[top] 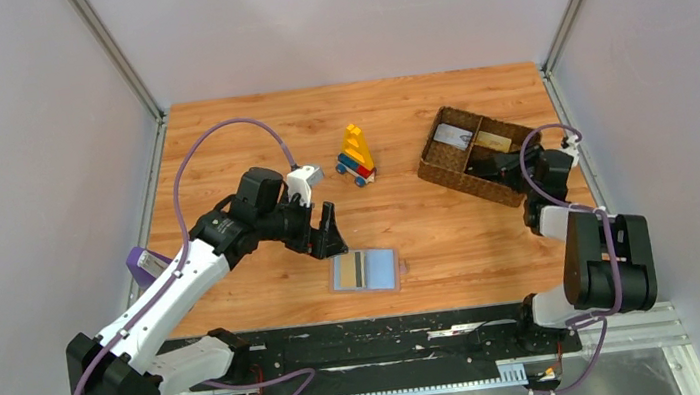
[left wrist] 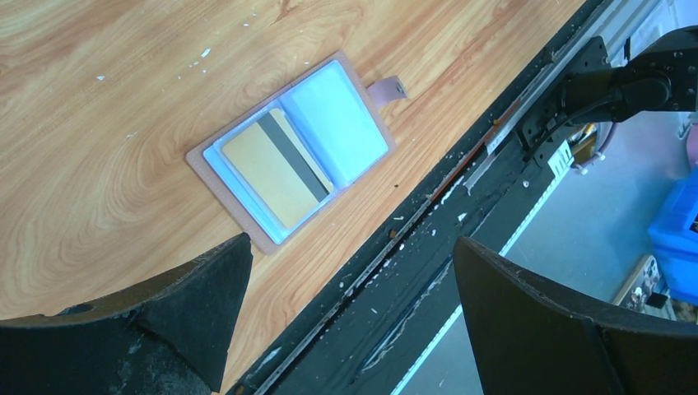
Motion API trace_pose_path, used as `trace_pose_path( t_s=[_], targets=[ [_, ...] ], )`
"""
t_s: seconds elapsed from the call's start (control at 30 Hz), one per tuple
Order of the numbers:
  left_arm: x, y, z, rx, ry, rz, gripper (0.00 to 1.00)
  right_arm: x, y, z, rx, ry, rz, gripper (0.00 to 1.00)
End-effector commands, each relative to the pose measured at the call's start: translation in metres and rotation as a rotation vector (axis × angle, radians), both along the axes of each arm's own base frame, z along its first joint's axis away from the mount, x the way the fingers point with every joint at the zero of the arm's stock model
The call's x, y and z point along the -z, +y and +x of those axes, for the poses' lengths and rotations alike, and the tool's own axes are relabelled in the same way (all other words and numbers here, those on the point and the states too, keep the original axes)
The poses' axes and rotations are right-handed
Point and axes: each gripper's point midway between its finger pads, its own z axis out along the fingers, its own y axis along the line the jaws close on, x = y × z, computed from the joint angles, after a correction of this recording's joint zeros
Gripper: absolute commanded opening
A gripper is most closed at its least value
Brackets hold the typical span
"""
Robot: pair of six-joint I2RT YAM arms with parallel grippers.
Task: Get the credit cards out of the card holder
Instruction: Place the credit card in the storage box.
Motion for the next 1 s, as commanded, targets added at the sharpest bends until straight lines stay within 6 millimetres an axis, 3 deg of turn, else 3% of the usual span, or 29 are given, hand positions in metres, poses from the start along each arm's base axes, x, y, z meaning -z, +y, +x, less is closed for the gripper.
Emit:
trace_pose_path(
  t_s=[0.0,0.2,0.3,0.4,0.57,0.67,0.73,0.93,0.97],
  targets=[
    [-0.007,0.000,0.005,0.003,-0.032,-0.001,1.00,0.012,-0.007,-0.002,-0.002,0.102,-0.049,0.32],
    [-0.004,0.006,0.012,-0.046,-0.046,0.032,1.00,0.024,-0.008,0.002,-0.038,0.193,-0.079,0.34],
    [-0.006,0.011,0.016,-0.073,-0.064,0.047,1.00,0.018,-0.005,0.004,-0.070,0.165,-0.105,0.33],
    [-0.007,0.016,0.022,-0.112,-0.080,0.063,1.00,-0.005,-0.002,0.008,-0.122,0.120,-0.162,0.32],
    [0.001,0.027,0.032,-0.206,-0.082,0.113,1.00,-0.062,0.006,0.006,-0.196,0.035,-0.264,0.31],
    [0.017,0.025,0.034,-0.225,-0.028,0.135,0.97,-0.086,0.020,0.001,-0.242,0.030,-0.292,0.31],
    [0.027,0.022,0.035,-0.239,0.019,0.141,0.94,-0.092,0.034,-0.007,-0.278,0.050,-0.308,0.31],
    [0.055,0.010,0.037,-0.254,0.101,0.115,0.87,-0.093,0.086,-0.041,-0.385,0.087,-0.221,0.32],
    [0.060,0.010,0.035,-0.254,0.114,0.115,0.84,-0.090,0.106,-0.050,-0.444,0.088,-0.199,0.32]
  ],
)
